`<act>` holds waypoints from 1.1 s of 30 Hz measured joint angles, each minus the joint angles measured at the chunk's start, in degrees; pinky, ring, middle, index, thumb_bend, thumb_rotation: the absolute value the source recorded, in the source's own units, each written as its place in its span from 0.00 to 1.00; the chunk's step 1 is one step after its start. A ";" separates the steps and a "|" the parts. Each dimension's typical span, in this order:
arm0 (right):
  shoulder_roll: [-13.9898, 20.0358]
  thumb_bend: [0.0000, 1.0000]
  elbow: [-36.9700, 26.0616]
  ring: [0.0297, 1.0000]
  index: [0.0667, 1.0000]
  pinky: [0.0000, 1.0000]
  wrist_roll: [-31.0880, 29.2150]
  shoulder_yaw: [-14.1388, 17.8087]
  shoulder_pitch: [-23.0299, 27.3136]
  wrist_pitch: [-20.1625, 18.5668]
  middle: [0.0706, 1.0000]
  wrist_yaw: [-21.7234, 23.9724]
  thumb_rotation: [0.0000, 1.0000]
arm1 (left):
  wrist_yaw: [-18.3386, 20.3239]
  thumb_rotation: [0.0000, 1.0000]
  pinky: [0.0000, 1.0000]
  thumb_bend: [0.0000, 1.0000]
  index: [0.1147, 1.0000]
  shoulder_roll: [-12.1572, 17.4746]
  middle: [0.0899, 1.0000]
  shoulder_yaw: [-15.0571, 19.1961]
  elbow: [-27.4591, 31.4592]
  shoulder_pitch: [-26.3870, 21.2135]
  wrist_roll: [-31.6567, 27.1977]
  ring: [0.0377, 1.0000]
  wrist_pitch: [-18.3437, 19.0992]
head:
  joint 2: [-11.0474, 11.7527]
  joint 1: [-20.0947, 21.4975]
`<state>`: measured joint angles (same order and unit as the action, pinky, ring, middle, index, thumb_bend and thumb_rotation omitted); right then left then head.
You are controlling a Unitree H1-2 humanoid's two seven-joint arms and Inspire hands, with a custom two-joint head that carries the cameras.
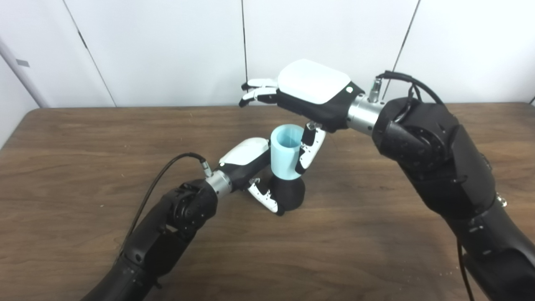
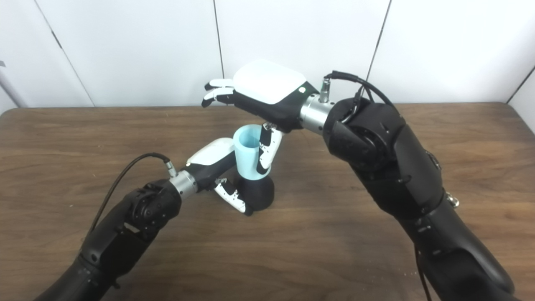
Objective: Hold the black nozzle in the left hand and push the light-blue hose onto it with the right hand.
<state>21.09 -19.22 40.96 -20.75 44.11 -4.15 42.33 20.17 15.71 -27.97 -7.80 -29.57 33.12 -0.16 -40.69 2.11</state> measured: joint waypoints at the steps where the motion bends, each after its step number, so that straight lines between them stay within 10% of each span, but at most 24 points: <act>1: 0.27 1.00 -0.22 0.97 0.96 0.82 -0.36 0.32 0.01 -0.04 1.00 0.23 0.22 | 0.00 0.00 1.00 0.53 0.42 0.00 0.44 0.01 0.00 0.00 0.00 0.60 -0.02 | 0.00 0.00; 16: 6.10 0.79 -8.41 1.00 1.00 0.99 -16.73 5.79 -9.17 -7.92 1.00 5.59 0.72 | -0.15 0.00 1.00 0.53 0.42 -0.08 0.43 0.22 -0.99 -0.35 -0.07 0.60 -0.54 | 0.44 0.44; 33: 7.73 0.81 -8.96 1.00 1.00 1.00 -15.67 3.16 -12.44 -4.94 1.00 4.07 0.82 | -0.14 0.00 1.00 0.53 0.42 -0.11 0.43 0.20 -1.01 -0.53 -0.03 0.60 -0.40 | 0.00 0.26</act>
<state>28.81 -28.18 25.28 -17.59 31.67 -9.10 46.40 20.02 15.60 -27.76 -8.81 -30.10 33.09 -0.56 -40.69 2.37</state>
